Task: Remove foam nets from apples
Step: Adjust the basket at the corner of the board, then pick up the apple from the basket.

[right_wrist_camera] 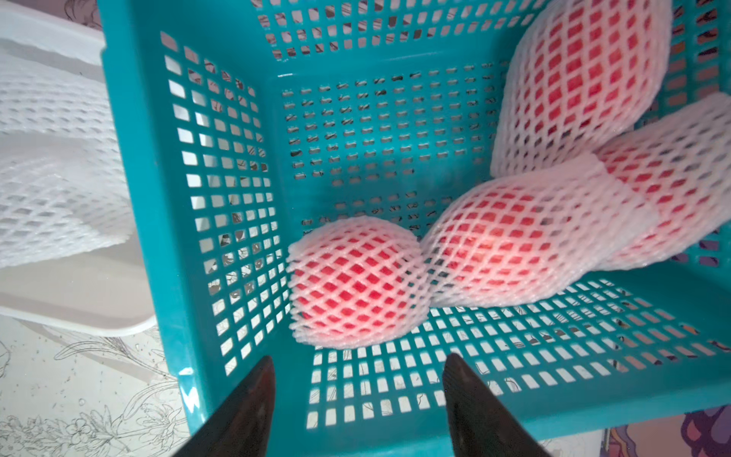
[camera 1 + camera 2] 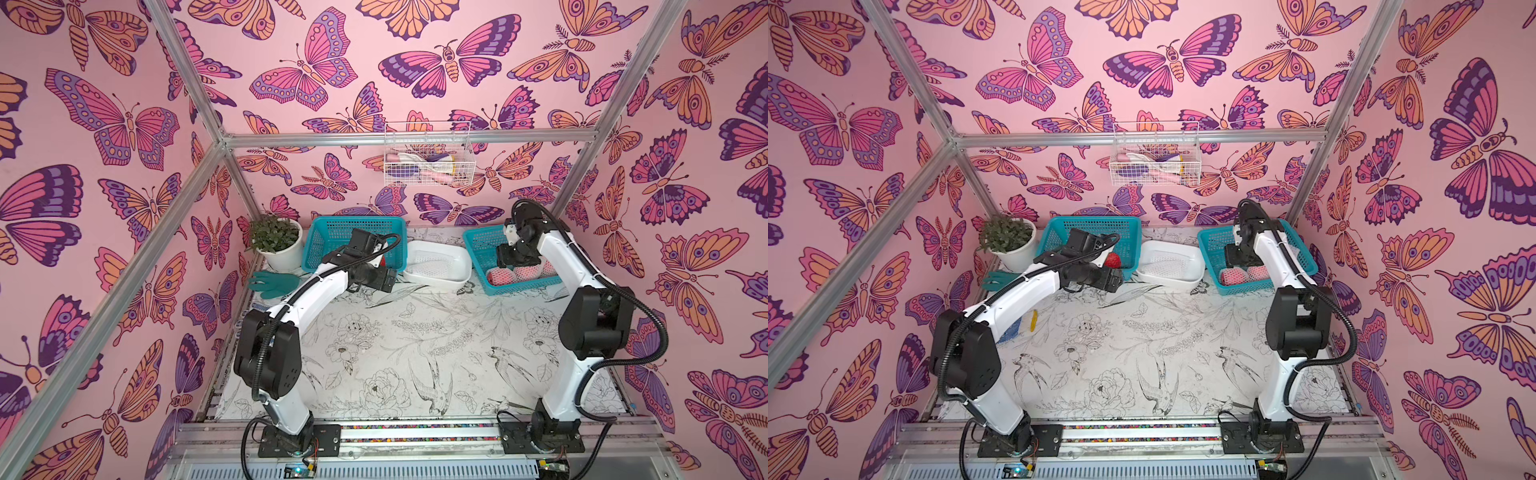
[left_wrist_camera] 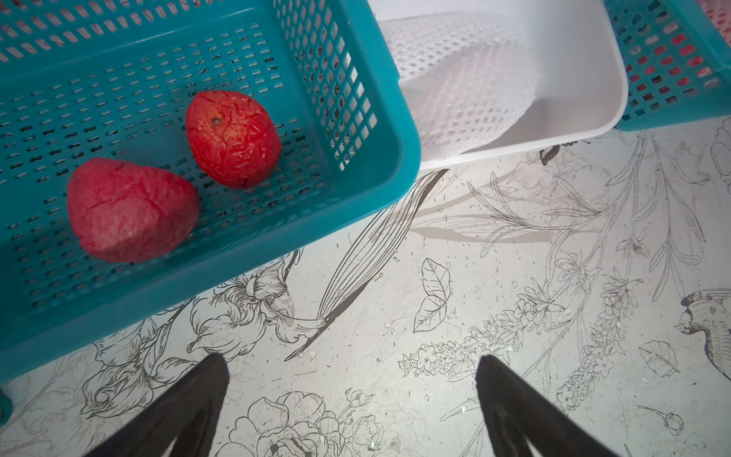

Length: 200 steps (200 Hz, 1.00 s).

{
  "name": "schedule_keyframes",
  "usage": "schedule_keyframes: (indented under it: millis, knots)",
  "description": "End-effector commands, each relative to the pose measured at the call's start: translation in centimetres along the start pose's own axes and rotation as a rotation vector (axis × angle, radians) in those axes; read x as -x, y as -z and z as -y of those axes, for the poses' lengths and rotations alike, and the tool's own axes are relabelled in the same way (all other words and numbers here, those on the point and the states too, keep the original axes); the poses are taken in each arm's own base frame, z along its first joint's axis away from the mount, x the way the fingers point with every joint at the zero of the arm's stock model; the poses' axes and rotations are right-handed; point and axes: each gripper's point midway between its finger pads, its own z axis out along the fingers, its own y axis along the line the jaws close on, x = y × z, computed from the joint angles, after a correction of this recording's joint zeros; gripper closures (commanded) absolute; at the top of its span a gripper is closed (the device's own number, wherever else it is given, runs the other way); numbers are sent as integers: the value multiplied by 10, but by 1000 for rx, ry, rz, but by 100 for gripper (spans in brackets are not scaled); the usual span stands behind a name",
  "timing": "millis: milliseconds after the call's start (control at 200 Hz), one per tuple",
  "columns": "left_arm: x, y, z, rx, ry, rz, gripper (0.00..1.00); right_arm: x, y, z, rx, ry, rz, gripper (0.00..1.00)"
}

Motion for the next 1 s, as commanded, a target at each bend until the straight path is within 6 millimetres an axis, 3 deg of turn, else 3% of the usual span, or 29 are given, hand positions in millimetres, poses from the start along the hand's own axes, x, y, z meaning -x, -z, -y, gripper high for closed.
schedule_keyframes:
  millis: [0, 165, 551, 681, 822, 997]
  knots:
    - [-1, -5, 0, -2, -9, -4, 1, -14, -9, -14, -42, 105, -84, 30]
    - [-3, -10, 1, -7, -8, -16, 1, -17, -23, -19, -124, 162, -124, 30]
    - [-7, -16, 0, -6, -9, -34, 2, -12, -35, 7, -327, 191, -150, 39]
    - [-7, -17, 1, -7, -10, -34, 2, -13, -36, 5, -319, 189, -148, 50]
    - [-8, -17, 1, -9, -11, -37, 2, -17, -41, 1, -290, 185, -161, 69]
    - [-10, -16, 0, -3, -10, -39, 3, -20, -46, 1, -256, 157, -179, 80]
